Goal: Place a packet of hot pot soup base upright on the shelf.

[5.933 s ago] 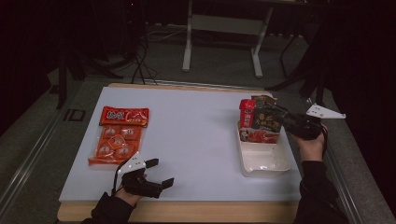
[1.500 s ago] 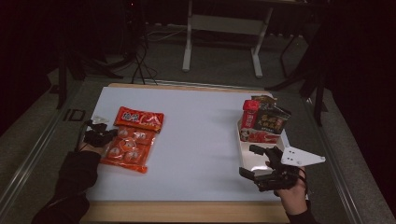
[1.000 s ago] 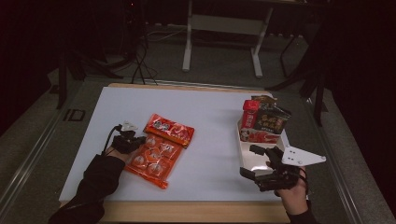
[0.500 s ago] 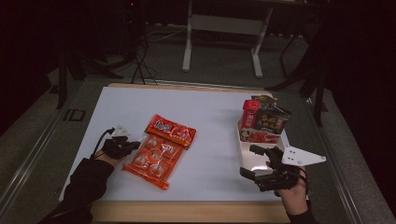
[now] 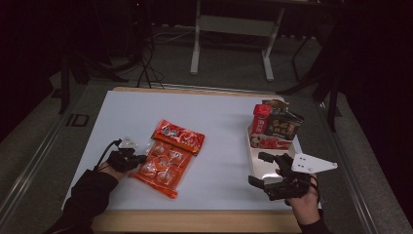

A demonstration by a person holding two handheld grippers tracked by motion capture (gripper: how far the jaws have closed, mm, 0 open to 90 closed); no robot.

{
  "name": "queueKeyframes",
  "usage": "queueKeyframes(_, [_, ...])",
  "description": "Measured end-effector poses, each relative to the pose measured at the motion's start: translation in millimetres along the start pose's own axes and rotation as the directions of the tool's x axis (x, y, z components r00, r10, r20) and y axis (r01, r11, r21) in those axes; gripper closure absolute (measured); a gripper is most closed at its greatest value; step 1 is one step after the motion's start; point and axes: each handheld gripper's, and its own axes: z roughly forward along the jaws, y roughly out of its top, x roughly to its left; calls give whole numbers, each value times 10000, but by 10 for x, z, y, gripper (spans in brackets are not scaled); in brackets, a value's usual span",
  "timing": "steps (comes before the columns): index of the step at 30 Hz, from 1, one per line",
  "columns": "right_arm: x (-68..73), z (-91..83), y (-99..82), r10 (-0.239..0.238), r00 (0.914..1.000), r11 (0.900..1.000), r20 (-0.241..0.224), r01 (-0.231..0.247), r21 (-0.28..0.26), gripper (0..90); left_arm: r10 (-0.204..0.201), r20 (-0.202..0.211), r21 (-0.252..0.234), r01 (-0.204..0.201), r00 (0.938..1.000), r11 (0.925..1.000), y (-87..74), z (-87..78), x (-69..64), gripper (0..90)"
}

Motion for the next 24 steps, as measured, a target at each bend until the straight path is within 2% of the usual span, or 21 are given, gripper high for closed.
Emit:
queueKeyframes(2, [-2, -1, -1, 2, 10000, 10000, 10, -2, 0, 140, 0, 0, 0, 0, 10000, 10000, 0, 0, 0, 900])
queueKeyframes(3, [-2, -1, -1, 2, 10000, 10000, 10, -2, 0, 140, 94, 200, -65, -93, 9998, 9999, 3, 25, -88, 900])
queueKeyframes(8, [-6, -9, -2, 21, 10000, 10000, 27, -21, -11, 140, 176, 630, -214, -163, 9979, 9996, 15, 80, -261, 900])
queueKeyframes(14, [0, -3, -3, 15, 10000, 10000, -3, -15, 4, 140, 251, 1069, -226, -228, 9940, 9995, 55, 141, -421, 900])
queueKeyframes(17, [-1, -2, -5, 6, 10000, 10000, 1, -6, 19, 140, 478, 1303, -205, -455, 9903, 9988, 81, 172, -505, 900])
queueKeyframes(19, [-1, -3, -6, 5, 10000, 10000, 3, -5, 18, 140, 569, 1352, -181, -550, 9892, 9983, 92, 175, -503, 900])
queueKeyframes(21, [-1, -7, -6, 18, 10000, 10000, 2, -18, 18, 140, 506, 1387, -279, -472, 9890, 9985, 101, 180, -462, 899])
queueKeyframes(23, [-2, -15, -8, 23, 10000, 10000, 18, -23, -12, 140, 304, 981, -377, -268, 9947, 9989, 125, 199, -399, 899])
queueKeyframes(24, [-2, -15, -8, 23, 10000, 10000, 18, -23, -12, 140, 304, 981, -377, -268, 9947, 9989, 125, 199, -399, 899])
